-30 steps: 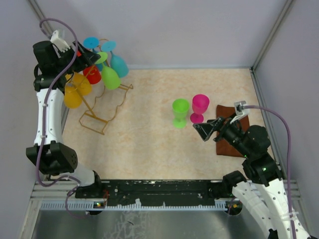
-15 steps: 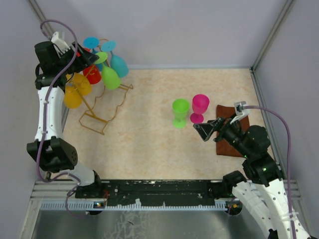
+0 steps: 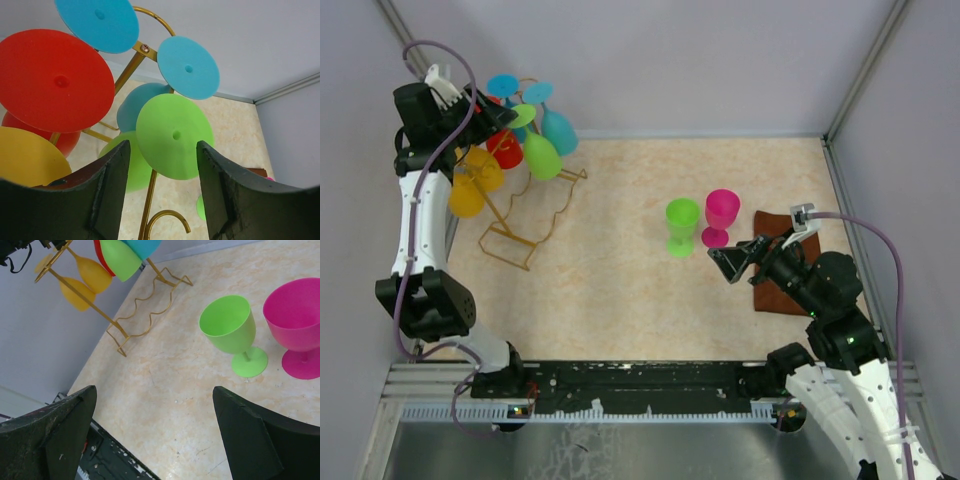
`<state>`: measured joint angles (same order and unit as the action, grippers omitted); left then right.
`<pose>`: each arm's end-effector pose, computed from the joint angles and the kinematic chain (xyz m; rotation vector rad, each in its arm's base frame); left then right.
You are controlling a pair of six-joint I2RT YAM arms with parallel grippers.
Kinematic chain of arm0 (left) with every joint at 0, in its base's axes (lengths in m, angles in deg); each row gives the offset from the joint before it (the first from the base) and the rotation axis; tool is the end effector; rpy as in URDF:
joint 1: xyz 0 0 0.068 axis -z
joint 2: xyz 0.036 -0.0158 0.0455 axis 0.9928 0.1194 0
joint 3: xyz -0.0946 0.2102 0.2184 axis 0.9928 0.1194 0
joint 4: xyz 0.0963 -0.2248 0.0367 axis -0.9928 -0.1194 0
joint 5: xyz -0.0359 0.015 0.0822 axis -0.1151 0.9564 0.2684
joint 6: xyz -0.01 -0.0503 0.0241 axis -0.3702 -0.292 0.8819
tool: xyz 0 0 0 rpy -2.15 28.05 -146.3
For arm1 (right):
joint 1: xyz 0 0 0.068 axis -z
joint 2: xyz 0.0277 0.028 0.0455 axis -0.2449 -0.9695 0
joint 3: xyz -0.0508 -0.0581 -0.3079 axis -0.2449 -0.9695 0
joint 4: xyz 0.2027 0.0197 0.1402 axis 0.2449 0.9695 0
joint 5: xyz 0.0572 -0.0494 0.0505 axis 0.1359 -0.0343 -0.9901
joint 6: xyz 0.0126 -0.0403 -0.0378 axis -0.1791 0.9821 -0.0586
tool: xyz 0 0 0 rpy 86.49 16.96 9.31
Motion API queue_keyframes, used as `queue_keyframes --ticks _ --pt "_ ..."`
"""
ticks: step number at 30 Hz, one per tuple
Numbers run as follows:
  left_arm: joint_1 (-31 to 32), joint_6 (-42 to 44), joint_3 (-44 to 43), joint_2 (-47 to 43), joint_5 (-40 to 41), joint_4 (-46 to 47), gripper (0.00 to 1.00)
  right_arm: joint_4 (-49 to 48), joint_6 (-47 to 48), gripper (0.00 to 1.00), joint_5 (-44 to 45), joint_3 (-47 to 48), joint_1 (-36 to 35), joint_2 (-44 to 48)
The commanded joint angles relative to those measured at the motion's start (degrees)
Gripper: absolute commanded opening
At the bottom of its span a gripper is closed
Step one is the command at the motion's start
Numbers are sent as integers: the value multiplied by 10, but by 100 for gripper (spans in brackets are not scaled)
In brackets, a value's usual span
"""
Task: Take the wine glass off the wine glass rack
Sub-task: Pick up the wine glass from the wine rack.
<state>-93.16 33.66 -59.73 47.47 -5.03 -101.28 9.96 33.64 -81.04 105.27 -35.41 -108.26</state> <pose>0.3569 0.0436 0.4816 -0.2128 1.8290 -0.6489 0.0418 0.0278 0.3637 -0.0558 1.7377 0.9233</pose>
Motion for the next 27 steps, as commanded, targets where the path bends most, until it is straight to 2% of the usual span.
queue_keyframes --ticks 1,7,18,27 --pt "-4 -16 0 4 2 42 61 -23 1 99 3 24 1 8" --pt "-4 -22 2 9 -4 49 56 -32 1 99 1 23 0 16" --pt "-4 -19 7 14 -5 42 55 -30 2 99 8 26 0 20" --pt "-4 -34 21 14 -12 55 48 -38 1 99 6 19 1 20"
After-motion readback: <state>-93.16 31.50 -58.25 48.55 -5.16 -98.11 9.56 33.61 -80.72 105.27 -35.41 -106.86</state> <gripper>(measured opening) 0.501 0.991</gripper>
